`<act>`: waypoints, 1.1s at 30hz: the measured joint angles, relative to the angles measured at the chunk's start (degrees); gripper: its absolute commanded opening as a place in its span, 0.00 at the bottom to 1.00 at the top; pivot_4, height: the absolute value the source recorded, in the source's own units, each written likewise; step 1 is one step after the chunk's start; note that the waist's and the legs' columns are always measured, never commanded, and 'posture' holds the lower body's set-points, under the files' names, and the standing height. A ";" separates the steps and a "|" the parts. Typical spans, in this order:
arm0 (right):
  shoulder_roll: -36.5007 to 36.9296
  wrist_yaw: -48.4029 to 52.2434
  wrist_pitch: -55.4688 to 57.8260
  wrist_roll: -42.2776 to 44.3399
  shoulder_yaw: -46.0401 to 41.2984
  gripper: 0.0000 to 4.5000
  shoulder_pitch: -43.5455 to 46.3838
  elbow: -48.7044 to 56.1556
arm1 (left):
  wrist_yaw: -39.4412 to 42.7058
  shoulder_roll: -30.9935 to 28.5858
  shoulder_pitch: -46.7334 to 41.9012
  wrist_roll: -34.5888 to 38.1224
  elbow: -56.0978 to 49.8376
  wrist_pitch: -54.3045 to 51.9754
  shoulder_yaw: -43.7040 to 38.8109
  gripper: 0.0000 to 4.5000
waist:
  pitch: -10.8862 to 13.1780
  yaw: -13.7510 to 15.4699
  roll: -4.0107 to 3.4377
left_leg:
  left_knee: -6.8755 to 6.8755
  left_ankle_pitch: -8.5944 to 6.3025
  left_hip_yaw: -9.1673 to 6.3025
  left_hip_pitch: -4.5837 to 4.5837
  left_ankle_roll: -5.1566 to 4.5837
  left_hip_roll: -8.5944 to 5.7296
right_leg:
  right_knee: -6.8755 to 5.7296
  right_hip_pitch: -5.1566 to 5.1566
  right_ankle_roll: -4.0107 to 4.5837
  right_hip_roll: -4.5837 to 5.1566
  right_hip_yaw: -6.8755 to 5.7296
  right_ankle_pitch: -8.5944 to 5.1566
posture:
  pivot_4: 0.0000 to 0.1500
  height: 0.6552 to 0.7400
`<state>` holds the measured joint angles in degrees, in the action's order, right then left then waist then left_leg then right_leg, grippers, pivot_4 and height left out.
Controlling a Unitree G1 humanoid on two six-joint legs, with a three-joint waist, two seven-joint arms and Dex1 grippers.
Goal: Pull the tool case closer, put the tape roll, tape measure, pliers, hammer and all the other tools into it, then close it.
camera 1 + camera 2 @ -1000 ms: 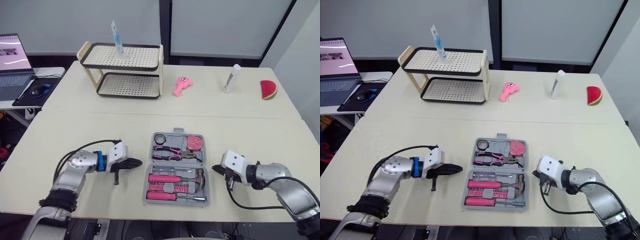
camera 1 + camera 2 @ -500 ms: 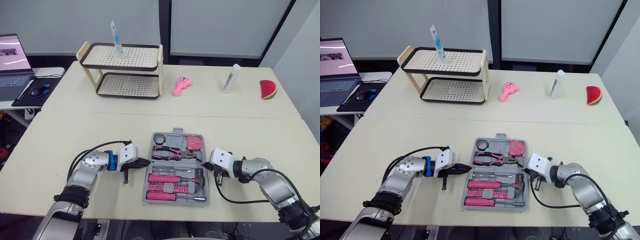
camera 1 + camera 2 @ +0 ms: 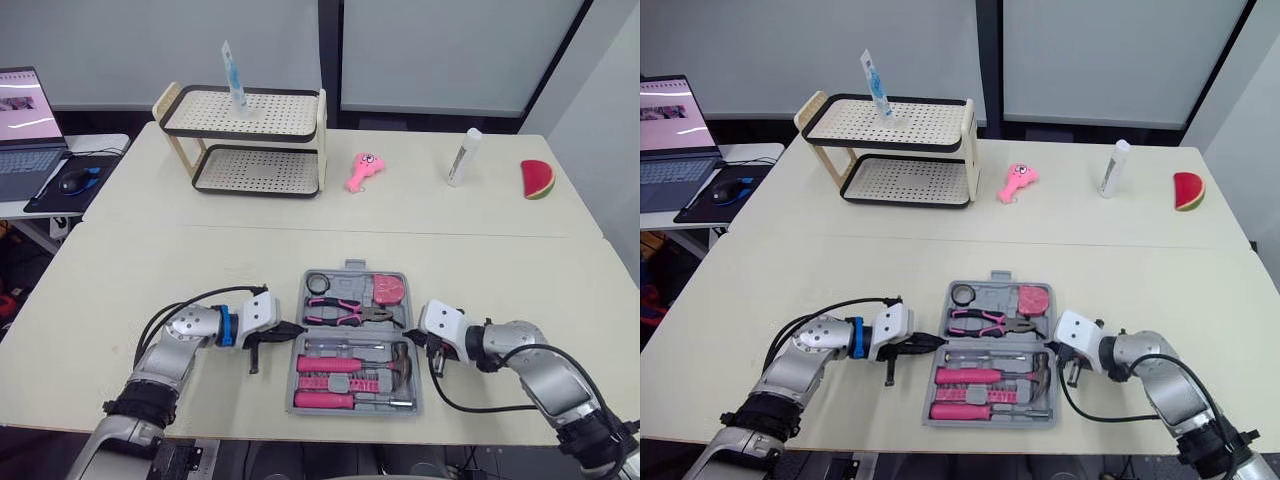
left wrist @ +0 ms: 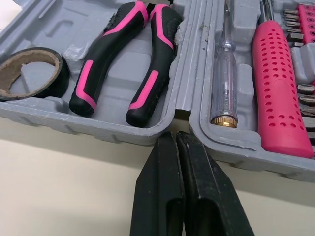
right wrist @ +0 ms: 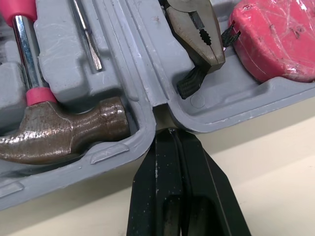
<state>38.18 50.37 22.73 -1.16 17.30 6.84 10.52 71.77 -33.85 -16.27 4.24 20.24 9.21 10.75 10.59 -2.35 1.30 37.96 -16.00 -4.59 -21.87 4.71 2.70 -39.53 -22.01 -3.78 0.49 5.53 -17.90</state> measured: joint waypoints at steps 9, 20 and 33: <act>2.43 0.86 5.21 0.21 -0.14 0.00 -5.73 8.11 | -0.02 -0.93 5.59 0.31 -7.59 -3.98 -0.09 0.01 | -0.01 0.46 0.00 | 0.02 0.00 0.00 0.02 0.00 0.00 | -0.03 0.02 0.00 0.00 -0.01 0.00 | 1.00 0.94; 3.46 1.80 7.19 0.25 -0.10 0.00 -7.41 10.77 | -0.03 -1.64 8.87 0.67 -11.82 -6.27 -0.14 0.01 | -0.01 0.47 0.00 | 0.01 0.00 0.00 0.02 0.00 0.00 | 0.00 0.03 0.00 0.00 -0.01 0.00 | 1.00 0.94; 1.75 0.93 7.77 0.12 -0.05 0.00 -6.83 10.32 | -2.45 -1.16 8.57 0.72 -11.21 -6.30 -0.23 0.01 | 0.00 0.35 0.00 | 0.01 0.00 0.01 0.05 0.00 0.00 | 0.01 0.03 -0.01 -0.01 0.01 0.00 | 1.00 0.94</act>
<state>39.93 51.30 30.49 -1.04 17.25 0.01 20.84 69.31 -35.01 -7.70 4.96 9.02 2.91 10.52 10.59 -2.00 1.30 37.98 -16.00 -4.58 -21.82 4.71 2.71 -39.52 -21.98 -3.79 0.48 5.54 -17.90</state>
